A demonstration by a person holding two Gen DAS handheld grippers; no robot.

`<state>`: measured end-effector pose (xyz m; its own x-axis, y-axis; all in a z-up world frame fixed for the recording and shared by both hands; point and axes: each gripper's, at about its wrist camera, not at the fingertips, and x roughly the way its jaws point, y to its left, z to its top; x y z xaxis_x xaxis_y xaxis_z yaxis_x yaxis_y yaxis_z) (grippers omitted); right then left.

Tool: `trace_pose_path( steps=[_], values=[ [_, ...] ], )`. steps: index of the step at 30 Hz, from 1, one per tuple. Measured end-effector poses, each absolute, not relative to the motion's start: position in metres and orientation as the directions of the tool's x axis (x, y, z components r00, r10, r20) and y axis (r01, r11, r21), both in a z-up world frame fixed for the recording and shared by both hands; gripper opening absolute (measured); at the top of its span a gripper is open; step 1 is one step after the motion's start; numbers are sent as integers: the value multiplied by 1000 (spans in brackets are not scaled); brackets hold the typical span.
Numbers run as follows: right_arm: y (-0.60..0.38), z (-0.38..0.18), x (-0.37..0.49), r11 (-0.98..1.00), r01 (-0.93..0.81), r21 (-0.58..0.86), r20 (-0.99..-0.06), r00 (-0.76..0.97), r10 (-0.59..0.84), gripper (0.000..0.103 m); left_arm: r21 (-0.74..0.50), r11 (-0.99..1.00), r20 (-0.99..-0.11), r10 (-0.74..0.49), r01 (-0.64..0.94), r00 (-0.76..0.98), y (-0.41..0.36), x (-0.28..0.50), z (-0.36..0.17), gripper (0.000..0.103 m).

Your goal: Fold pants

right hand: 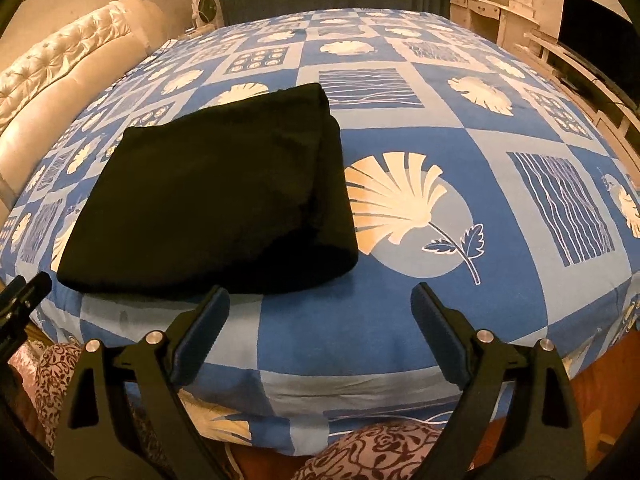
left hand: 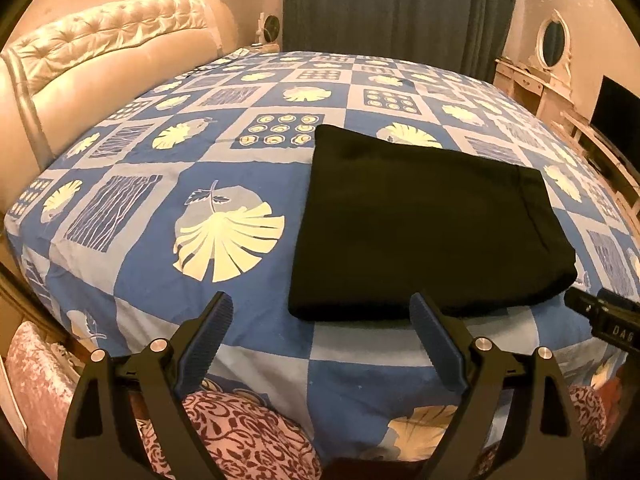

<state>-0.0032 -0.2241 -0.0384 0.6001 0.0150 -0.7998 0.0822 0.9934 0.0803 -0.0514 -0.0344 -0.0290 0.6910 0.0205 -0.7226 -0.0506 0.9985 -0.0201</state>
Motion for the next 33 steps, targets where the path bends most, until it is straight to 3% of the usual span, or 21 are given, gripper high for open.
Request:
trace_pose_path(
  steps=[33],
  values=[
    [-213, -49, -5, 994, 73, 79, -818, 575, 22, 92, 6, 999, -730, 29, -36, 683, -42, -51, -35, 89]
  ],
)
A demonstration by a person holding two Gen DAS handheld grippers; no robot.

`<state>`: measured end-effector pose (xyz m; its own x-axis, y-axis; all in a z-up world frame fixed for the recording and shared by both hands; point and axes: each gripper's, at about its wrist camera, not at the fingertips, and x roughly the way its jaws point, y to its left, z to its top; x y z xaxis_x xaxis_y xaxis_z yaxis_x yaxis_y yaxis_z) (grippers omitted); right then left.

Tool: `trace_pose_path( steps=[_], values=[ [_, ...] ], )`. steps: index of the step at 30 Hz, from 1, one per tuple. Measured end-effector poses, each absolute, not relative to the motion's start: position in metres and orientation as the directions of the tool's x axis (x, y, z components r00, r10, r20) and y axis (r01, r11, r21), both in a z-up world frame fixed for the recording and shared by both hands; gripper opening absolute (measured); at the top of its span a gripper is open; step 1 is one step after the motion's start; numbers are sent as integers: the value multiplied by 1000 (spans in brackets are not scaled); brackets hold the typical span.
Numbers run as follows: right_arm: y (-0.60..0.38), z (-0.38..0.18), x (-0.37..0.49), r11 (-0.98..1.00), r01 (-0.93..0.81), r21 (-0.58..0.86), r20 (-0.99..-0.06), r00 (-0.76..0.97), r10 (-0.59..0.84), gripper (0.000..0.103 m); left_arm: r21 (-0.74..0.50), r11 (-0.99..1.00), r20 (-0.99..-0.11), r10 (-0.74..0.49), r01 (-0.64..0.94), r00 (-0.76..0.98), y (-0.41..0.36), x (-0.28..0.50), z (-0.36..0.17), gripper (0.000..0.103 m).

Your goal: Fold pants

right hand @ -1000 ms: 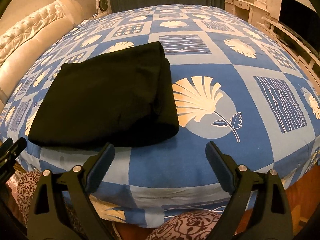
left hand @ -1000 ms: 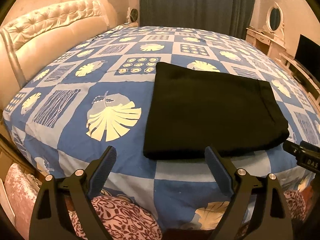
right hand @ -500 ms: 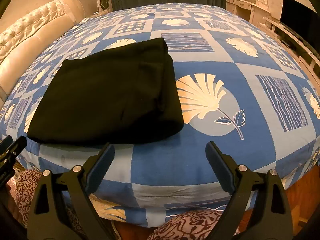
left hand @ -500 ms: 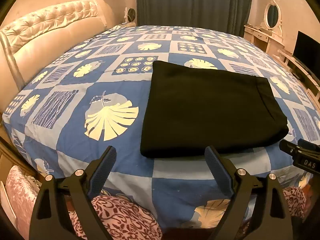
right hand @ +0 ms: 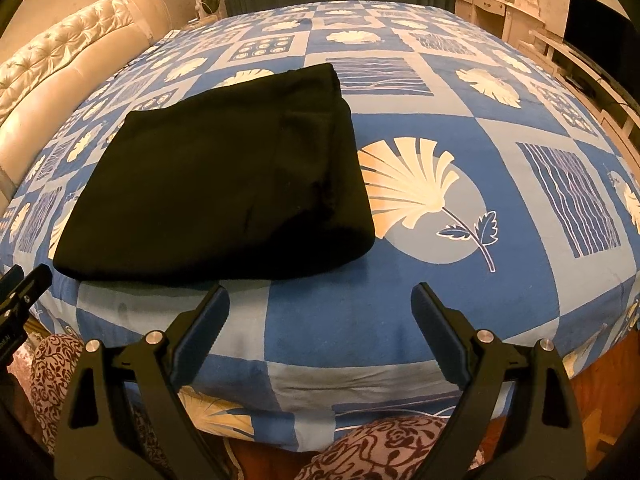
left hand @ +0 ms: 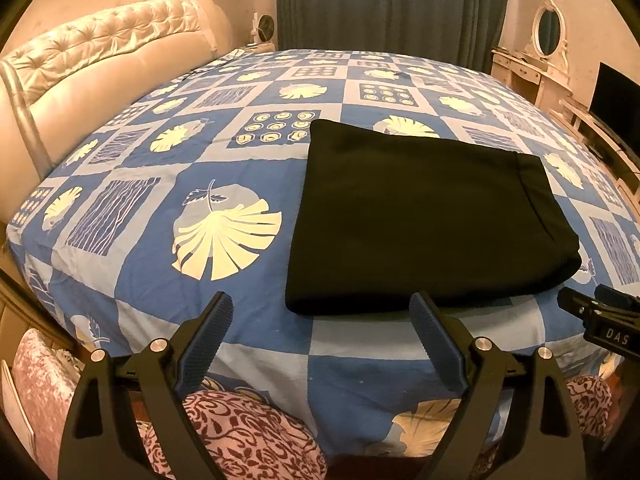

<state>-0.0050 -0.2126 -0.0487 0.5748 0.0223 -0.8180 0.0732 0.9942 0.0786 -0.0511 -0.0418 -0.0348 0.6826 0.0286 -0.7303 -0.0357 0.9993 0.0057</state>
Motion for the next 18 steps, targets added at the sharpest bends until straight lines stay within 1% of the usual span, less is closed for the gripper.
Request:
trace_pose_path(
  steps=[18],
  values=[
    [-208, -54, -3, 995, 55, 88, -830, 557, 42, 92, 18, 999, -719, 46, -49, 694, -39, -50, -30, 89]
  ],
)
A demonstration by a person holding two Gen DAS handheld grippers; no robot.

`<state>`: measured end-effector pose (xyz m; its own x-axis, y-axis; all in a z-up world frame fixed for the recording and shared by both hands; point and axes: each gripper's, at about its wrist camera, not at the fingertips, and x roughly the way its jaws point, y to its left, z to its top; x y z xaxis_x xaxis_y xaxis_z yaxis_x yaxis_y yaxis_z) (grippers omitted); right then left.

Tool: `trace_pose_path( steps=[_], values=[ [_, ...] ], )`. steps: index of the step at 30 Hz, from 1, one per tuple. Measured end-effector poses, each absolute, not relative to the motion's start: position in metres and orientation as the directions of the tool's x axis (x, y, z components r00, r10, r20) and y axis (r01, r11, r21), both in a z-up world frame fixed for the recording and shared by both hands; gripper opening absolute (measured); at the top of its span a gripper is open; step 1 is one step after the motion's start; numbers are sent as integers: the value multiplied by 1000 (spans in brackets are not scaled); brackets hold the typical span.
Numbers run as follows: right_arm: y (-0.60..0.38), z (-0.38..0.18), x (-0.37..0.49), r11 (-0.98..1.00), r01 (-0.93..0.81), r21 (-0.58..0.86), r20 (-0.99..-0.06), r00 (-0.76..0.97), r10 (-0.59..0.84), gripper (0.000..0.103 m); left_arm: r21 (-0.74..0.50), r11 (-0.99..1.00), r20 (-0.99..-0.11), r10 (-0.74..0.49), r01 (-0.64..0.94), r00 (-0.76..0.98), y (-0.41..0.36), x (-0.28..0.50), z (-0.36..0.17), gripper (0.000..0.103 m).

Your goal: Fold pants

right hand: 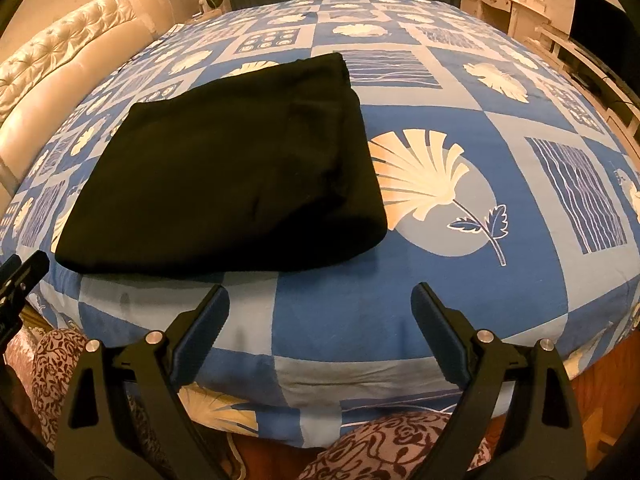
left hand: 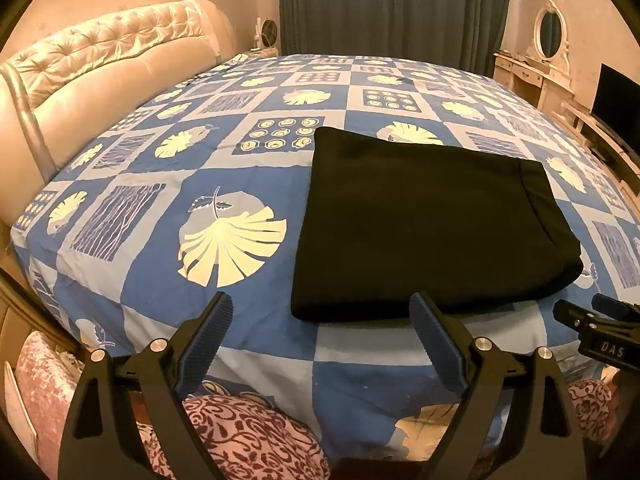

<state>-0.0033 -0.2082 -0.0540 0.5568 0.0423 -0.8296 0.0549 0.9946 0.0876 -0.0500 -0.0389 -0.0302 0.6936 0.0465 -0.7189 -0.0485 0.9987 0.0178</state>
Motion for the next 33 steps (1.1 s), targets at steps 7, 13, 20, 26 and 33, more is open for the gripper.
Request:
trace_pose_path(
  steps=[7, 13, 20, 26, 33],
  values=[
    [-205, -56, -4, 995, 46, 91, -833, 551, 51, 92, 56, 997, -710, 82, -60, 700, -41, -51, -28, 89],
    [-203, -57, -5, 995, 42, 92, -836, 547, 54, 92, 75, 996, -680, 88, -50, 728, -47, -55, -23, 89],
    [-201, -58, -4, 995, 36, 92, -838, 543, 57, 92, 141, 988, -631, 134, -56, 764, -58, -58, -15, 89],
    [-199, -60, -4, 995, 27, 95, -844, 532, 66, 92, 172, 984, -606, 135, -36, 784, -64, -60, -15, 89],
    [-199, -58, -5, 995, 18, 100, -841, 536, 75, 92, 63, 997, -606, 78, -50, 792, -50, -56, -6, 89]
  ],
)
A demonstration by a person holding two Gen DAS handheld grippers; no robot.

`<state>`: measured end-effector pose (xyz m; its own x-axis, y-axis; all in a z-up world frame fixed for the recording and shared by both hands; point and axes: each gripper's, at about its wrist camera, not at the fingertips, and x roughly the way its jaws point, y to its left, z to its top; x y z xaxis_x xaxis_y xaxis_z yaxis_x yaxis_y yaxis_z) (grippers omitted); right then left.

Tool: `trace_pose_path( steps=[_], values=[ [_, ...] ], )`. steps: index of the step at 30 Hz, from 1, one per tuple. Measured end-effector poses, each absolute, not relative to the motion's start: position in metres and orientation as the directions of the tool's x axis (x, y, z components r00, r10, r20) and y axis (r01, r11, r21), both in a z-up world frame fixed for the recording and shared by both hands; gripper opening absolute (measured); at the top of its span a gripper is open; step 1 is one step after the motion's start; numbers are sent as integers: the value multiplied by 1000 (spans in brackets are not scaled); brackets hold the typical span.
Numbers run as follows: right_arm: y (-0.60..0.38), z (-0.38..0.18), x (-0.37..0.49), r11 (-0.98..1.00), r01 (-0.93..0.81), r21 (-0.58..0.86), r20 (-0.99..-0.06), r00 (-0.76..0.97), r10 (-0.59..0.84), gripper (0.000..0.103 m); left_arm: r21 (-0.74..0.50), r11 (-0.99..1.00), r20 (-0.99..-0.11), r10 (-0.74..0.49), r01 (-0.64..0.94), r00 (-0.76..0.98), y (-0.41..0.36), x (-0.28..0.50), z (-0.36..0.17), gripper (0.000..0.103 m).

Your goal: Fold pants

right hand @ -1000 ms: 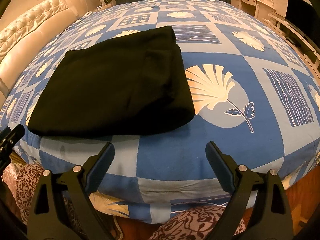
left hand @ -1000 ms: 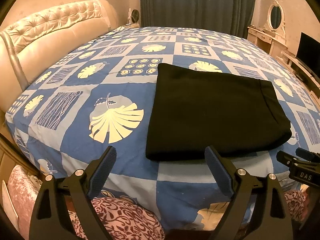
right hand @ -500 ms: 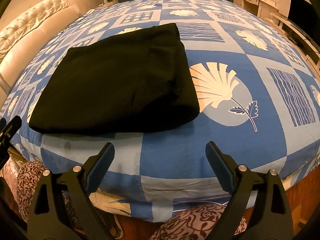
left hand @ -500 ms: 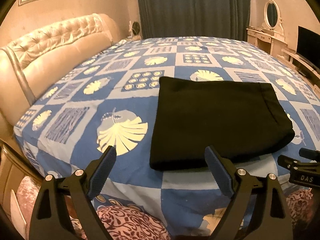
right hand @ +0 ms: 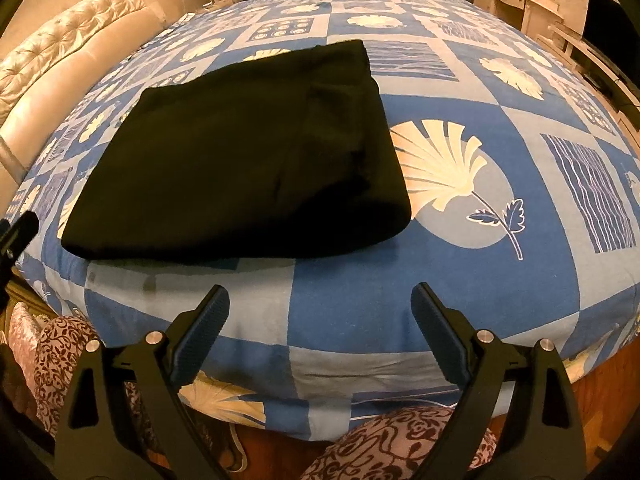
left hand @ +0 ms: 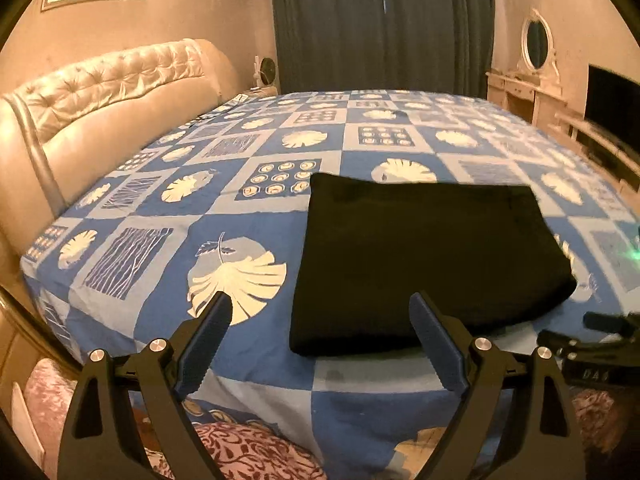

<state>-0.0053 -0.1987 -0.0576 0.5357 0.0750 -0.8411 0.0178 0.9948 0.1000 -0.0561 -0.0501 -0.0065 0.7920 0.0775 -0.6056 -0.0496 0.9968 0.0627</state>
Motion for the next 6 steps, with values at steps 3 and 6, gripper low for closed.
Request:
trace_pose_path(
  steps=[3, 6],
  values=[
    [-202, -51, -6, 994, 17, 106, -832, 550, 79, 92, 33, 999, -616, 52, -40, 786, -42, -50, 2, 89],
    [-207, -43, -3, 994, 17, 108, -824, 561, 81, 92, 22, 999, -649, 47, -43, 759, -31, -36, 3, 89]
  ],
)
